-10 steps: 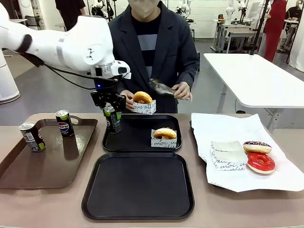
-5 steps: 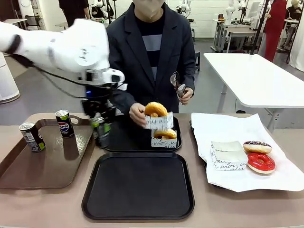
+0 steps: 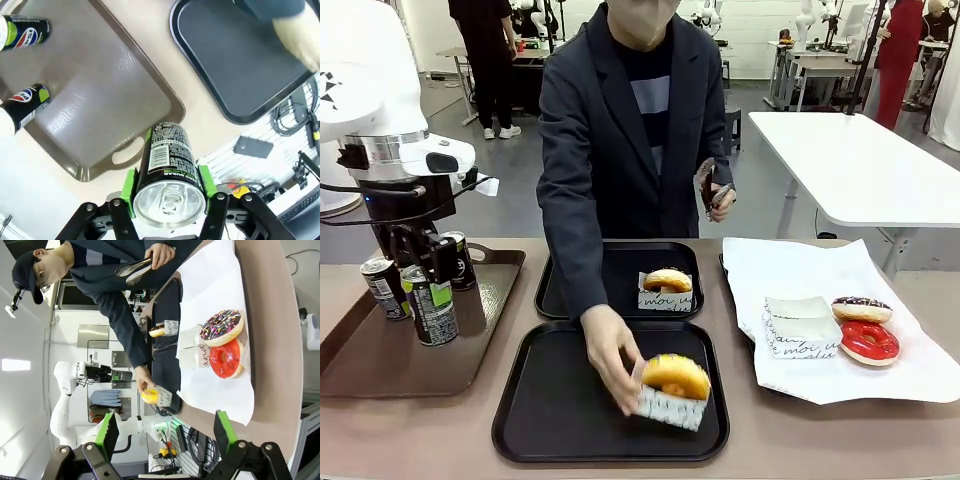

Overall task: Set up donuts and drinks on trays.
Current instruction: Pick up one Pepsi coke and place it on the Flat Tray.

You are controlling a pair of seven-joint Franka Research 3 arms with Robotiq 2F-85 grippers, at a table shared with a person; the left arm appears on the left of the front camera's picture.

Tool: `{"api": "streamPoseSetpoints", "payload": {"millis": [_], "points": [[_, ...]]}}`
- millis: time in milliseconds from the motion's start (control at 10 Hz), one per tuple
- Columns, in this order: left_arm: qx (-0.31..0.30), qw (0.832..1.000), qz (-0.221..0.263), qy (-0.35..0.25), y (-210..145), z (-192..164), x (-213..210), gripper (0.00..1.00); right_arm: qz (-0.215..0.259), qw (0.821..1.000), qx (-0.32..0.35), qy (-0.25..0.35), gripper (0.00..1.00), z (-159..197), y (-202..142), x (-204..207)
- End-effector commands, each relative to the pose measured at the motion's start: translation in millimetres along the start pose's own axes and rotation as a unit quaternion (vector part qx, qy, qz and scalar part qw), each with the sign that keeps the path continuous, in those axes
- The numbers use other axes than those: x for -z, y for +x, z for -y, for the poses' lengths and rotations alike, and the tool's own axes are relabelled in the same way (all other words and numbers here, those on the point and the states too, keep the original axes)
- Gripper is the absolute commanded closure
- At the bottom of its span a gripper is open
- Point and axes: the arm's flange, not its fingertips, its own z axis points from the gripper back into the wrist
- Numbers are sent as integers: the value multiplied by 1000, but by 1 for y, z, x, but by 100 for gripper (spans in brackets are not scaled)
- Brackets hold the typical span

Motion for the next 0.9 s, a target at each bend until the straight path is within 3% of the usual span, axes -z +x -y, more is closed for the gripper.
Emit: {"api": "streamPoseSetpoints", "payload": {"millis": [0,200,800], "points": [[-1,1000,10,2,15,0,4,41,1,1000,-3,4,0,0,-1,0],[-4,1000,13,10,28,0,-1,41,1,1000,-3,4,0,0,-1,0],[-59,996,54,35,136,13,-14,41,1,1000,-3,4,0,0,-1,0]]}}
